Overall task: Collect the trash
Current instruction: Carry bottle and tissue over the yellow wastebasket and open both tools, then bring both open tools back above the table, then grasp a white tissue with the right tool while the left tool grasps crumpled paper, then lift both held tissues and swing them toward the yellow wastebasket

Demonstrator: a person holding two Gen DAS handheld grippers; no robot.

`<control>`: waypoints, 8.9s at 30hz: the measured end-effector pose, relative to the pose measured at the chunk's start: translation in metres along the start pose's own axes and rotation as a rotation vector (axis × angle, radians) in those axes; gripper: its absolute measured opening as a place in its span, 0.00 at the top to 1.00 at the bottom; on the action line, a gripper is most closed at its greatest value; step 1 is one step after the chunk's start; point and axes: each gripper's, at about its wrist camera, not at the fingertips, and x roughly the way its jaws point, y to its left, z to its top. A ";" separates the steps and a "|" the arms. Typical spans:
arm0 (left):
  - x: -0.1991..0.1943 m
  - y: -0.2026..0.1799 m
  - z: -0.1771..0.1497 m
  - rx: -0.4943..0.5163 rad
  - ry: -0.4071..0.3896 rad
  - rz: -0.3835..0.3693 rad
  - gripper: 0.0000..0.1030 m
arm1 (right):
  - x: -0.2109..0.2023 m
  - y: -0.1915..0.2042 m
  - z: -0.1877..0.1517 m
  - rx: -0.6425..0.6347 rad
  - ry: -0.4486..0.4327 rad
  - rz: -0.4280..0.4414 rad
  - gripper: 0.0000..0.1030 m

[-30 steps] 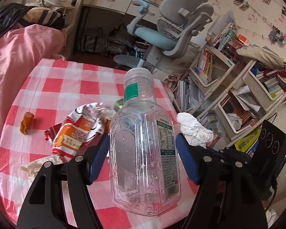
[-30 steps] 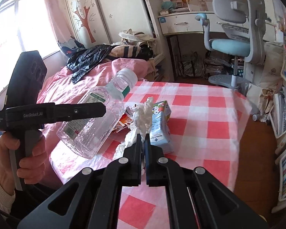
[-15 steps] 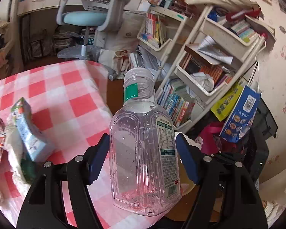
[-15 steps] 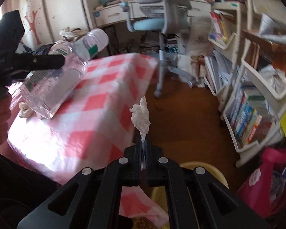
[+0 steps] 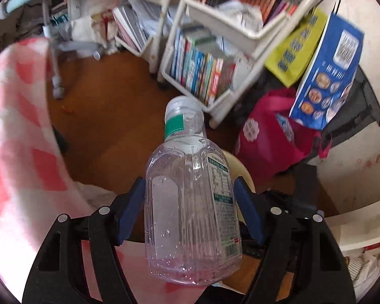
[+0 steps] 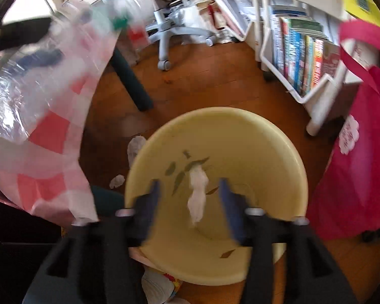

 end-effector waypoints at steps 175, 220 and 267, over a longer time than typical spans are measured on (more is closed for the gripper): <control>-0.297 0.294 -0.253 -0.374 -0.123 0.666 0.15 | -0.024 0.425 0.055 -0.867 -0.025 0.304 0.51; -0.323 0.271 -0.230 -0.387 -0.370 0.356 0.94 | -0.051 0.405 0.074 -0.792 -0.133 0.357 0.92; -0.195 0.068 -0.059 0.057 -0.334 0.173 0.76 | -0.126 0.185 0.095 -0.429 -0.321 0.090 0.92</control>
